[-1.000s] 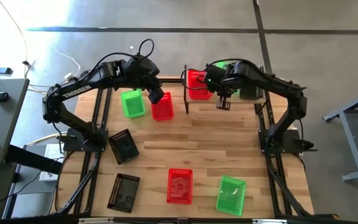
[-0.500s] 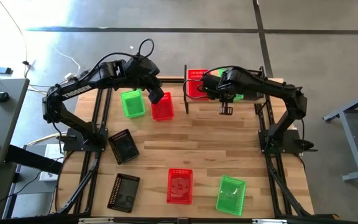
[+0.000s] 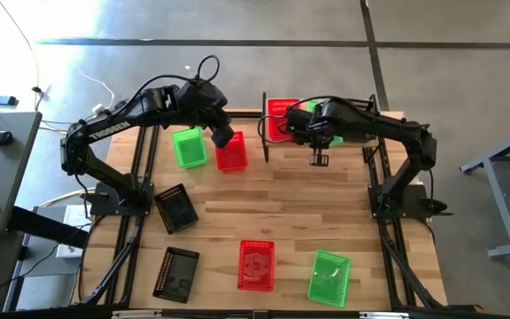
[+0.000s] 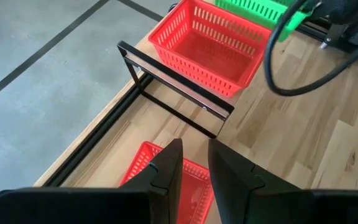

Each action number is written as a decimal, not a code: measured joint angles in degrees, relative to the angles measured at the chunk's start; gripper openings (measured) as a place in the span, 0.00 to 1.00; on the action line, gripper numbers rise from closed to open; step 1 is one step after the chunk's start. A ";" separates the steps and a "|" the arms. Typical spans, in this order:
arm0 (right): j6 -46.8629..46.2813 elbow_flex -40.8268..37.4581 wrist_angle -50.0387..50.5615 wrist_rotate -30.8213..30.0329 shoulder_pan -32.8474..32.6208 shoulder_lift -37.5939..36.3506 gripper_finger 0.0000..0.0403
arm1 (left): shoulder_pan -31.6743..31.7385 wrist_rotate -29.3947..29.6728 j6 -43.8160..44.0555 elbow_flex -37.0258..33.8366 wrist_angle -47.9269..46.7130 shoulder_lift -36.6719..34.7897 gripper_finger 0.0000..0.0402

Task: Stack baskets on shelf by color
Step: Put the middle right green bin on the shelf, then stack the top red bin on top of the red bin

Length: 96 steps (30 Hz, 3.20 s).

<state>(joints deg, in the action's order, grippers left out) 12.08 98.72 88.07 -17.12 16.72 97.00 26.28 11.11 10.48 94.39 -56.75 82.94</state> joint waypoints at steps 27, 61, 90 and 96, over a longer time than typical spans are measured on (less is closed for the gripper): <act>0.44 0.00 -1.27 -1.62 0.65 1.74 0.08 | -0.13 1.74 0.92 -0.02 0.01 0.00 0.17; -19.37 10.28 1.94 4.13 -4.56 0.95 0.17 | -0.13 -2.90 -1.57 -0.02 -2.34 0.00 0.17; -43.16 22.16 1.95 -2.45 -21.78 0.93 0.17 | -0.13 -15.17 -11.30 -0.04 -15.13 0.00 0.17; -42.94 22.16 1.95 -3.06 -21.78 0.93 0.17 | -0.11 -16.56 -13.88 -0.07 -18.07 0.00 0.24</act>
<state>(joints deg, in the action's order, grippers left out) -30.87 120.88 90.02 -20.17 -5.06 97.93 26.17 -5.45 -3.40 94.32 -74.82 82.94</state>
